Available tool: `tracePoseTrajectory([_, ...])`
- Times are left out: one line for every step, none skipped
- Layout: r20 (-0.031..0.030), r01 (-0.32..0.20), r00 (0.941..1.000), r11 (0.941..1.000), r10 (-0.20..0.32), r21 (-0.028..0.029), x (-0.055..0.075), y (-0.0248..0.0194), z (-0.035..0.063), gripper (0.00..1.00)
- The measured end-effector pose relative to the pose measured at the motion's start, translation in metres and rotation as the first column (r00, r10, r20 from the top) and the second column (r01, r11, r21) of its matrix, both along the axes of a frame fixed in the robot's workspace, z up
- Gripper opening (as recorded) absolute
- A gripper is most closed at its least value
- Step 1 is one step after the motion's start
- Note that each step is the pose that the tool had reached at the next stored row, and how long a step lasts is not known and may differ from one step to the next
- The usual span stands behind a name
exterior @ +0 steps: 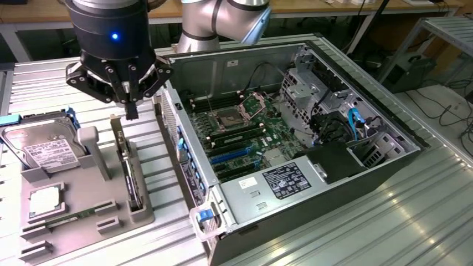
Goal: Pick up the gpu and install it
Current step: 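Reach for the gpu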
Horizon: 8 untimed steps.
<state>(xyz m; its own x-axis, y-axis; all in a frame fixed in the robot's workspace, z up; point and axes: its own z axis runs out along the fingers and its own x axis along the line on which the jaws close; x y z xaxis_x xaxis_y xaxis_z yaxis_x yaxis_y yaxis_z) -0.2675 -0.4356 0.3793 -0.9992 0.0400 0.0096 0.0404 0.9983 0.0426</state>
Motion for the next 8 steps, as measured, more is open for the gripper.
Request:
tracePoseTrajectory([-0.0002, 0.0, 1.0, 1.0, 0.0, 0.0001, -0.004, -0.0008, -0.0004, 0.11])
tracePoseTrajectory([-0.0004, 0.0, 1.0, 1.0, 0.0, 0.0001, -0.007, -0.0013, -0.0007, 0.11])
tracePoseTrajectory([-0.0006, 0.0, 1.0, 1.0, 0.0, 0.0001, -0.011, -0.002, -0.0011, 0.11])
tracePoseTrajectory([-0.001, 0.0, 1.0, 1.0, 0.0, 0.0001, -0.015, -0.0025, -0.0014, 0.11])
tracePoseTrajectory([-0.0013, 0.0, 1.0, 1.0, 0.0, 0.0, -0.018, -0.0028, -0.0016, 0.11])
tracePoseTrajectory([-0.0014, 0.0, 1.0, 1.0, 0.0, 0.0, -0.02, -0.0032, -0.0019, 0.11])
tracePoseTrajectory([-0.0014, 0.0, 1.0, 1.0, 0.0, 0.0, -0.023, -0.0036, -0.0023, 0.11])
tracePoseTrajectory([-0.0014, -0.001, 1.0, 1.0, 0.001, 0.0001, -0.027, -0.0043, -0.0029, 0.11])
